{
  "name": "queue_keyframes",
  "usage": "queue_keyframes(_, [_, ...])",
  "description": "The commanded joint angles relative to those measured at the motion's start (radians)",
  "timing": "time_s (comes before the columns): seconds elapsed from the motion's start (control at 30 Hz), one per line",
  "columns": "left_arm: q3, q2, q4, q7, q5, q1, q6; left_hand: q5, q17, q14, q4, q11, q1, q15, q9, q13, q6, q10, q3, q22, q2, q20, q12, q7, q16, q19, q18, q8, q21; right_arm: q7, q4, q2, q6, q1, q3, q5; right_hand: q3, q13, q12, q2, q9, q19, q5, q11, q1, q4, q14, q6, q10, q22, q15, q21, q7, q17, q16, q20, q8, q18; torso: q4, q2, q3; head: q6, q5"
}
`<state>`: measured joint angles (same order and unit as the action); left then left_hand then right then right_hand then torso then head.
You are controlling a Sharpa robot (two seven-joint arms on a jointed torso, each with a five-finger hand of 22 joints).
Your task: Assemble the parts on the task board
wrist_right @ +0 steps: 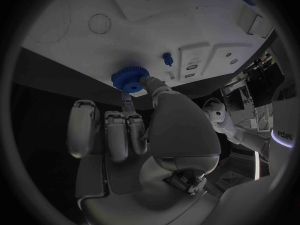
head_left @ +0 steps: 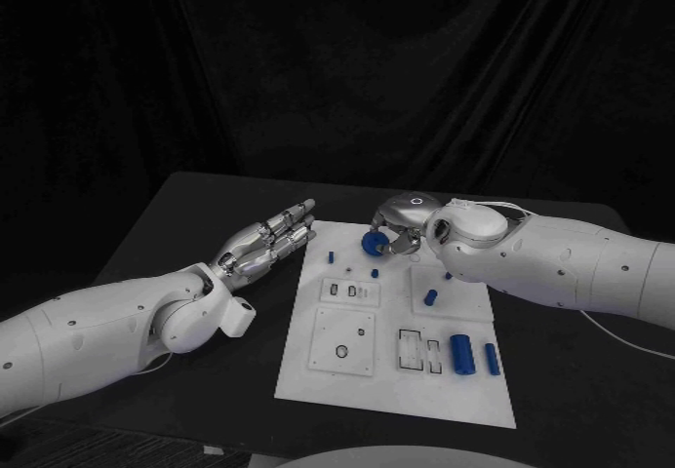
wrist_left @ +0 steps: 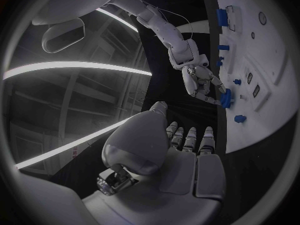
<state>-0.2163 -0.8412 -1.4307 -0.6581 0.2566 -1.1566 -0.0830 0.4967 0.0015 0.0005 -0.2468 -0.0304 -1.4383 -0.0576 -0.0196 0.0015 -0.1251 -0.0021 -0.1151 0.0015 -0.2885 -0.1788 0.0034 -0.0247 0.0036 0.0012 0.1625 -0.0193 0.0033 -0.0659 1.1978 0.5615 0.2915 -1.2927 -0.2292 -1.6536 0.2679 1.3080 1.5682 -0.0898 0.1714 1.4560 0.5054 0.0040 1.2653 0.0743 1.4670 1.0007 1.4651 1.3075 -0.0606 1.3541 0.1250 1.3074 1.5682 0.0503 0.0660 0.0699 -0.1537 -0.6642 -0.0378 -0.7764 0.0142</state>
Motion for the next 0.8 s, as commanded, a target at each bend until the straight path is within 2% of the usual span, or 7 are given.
queue_keyframes(0.03, [0.001,0.003,-0.001,-0.01,0.0,0.001,-0.014,0.005,-0.002,0.0,-0.001,0.008,-0.007,-0.006,-0.001,-0.002,0.003,0.002,0.005,-0.002,0.002,-0.009,-0.003,0.007,-0.004,-0.001,0.017,-0.001,-0.003,0.008,0.003,0.0,-0.005,0.003,0.001,-0.004,0.004,0.263,0.003,0.003,0.082,0.001,-0.004,0.005,-0.001,0.0,0.104,0.022,0.106,0.16,0.007,-0.005,-0.026,0.263,0.003,0.007,-0.004,-0.016,0.0015,0.001,-0.0005,-0.001,-0.001])
queue_keyframes(0.2, [0.001,0.004,0.0,-0.009,0.0,0.001,-0.015,0.005,-0.002,0.0,-0.001,0.008,-0.007,-0.006,-0.001,-0.002,0.003,0.002,0.005,-0.002,0.002,-0.009,-0.003,0.007,-0.004,-0.001,0.017,-0.001,-0.003,0.01,0.012,0.0,-0.008,0.004,0.001,-0.004,0.005,0.263,0.003,0.003,0.081,0.0,-0.005,0.005,-0.002,0.001,0.104,0.019,0.106,0.16,0.007,-0.008,-0.026,0.263,0.003,0.007,-0.004,-0.015,0.0017,0.001,-0.0002,0.003,0.0])
queue_keyframes(0.6, [0.001,0.007,0.007,-0.001,0.0,0.001,-0.016,0.005,-0.002,0.0,-0.001,0.01,-0.006,-0.007,-0.001,-0.002,0.004,0.002,0.006,-0.002,0.002,-0.011,-0.003,0.007,-0.004,-0.001,0.017,-0.001,-0.003,0.007,0.009,-0.003,-0.012,0.004,0.001,-0.004,0.012,0.263,0.003,-0.002,0.07,-0.004,-0.013,0.0,-0.009,0.006,0.104,-0.013,0.106,0.158,0.003,-0.016,-0.024,0.263,0.003,0.005,-0.006,-0.013,0.001,0.0,-0.0004,0.001,0.003])
queue_keyframes(0.67, [0.001,0.007,0.008,0.0,0.0,0.001,-0.017,0.005,-0.002,0.0,-0.001,0.01,-0.006,-0.007,-0.001,-0.002,0.005,0.002,0.006,-0.002,0.002,-0.011,-0.003,0.008,-0.004,-0.001,0.017,-0.001,-0.003,0.006,0.008,-0.003,-0.015,0.004,0.001,-0.004,0.019,0.263,0.003,-0.006,0.052,-0.009,-0.023,0.0,-0.014,0.01,0.104,-0.061,0.106,0.155,0.002,-0.027,-0.023,0.263,0.003,0.003,-0.006,-0.011,0.0005,0.0,-0.0004,0.002,0.003])
queue_keyframes(0.8, [0.001,0.008,0.01,0.003,0.0,0.001,-0.018,0.005,-0.002,0.0,-0.001,0.01,-0.006,-0.007,-0.001,-0.002,0.005,0.002,0.006,-0.002,0.002,-0.011,-0.003,0.008,-0.004,-0.001,0.017,-0.001,-0.003,0.002,0.007,-0.004,-0.021,0.004,0.001,-0.004,0.029,0.263,0.003,-0.011,0.023,-0.013,-0.038,-0.009,-0.015,0.012,0.104,-0.131,0.106,0.154,-0.004,-0.039,-0.035,0.263,0.003,-0.002,-0.006,-0.009,0.0004,0.0,-0.0003,0.002,0.004])
